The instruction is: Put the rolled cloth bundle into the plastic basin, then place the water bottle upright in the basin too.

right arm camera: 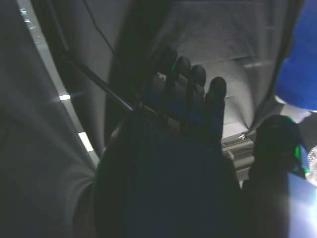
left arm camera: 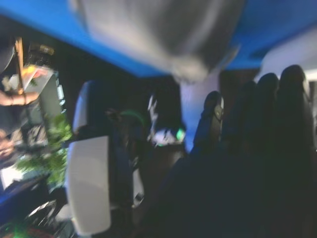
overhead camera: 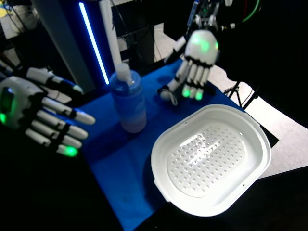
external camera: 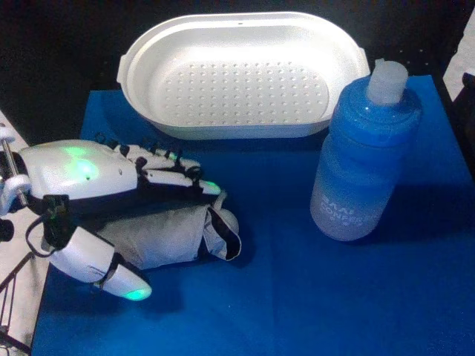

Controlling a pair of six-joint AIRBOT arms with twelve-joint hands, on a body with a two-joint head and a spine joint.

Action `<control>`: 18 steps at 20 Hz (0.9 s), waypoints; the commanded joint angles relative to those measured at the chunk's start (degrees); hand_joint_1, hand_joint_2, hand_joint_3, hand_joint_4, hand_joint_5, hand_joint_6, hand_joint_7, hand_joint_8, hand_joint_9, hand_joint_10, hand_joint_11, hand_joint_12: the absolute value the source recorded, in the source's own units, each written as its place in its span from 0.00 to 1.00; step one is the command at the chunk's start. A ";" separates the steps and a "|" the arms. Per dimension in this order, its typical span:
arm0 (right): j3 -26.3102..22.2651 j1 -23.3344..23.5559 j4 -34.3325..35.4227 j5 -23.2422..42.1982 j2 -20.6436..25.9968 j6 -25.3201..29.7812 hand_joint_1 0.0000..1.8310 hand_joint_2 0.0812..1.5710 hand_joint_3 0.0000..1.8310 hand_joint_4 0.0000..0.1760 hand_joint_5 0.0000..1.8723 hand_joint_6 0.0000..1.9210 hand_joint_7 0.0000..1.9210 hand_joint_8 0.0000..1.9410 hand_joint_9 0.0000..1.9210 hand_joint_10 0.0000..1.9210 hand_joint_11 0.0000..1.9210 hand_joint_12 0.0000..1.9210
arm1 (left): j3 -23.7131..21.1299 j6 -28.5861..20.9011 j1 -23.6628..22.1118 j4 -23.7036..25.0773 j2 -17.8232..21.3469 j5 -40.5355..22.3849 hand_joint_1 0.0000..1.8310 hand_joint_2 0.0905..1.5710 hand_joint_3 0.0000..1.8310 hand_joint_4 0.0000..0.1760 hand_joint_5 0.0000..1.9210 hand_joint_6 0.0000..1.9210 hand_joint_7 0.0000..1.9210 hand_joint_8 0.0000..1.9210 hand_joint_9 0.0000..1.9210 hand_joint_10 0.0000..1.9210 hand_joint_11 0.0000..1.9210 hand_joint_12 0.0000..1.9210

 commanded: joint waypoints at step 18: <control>0.27 0.36 0.10 7.33 -0.37 0.45 0.10 0.94 0.00 0.46 0.13 0.00 0.12 0.00 0.10 0.00 0.00 0.23 | 2.81 5.52 2.90 -10.79 -3.09 0.18 0.91 0.74 0.00 0.81 0.43 1.00 0.53 1.00 0.68 1.00 0.70 1.00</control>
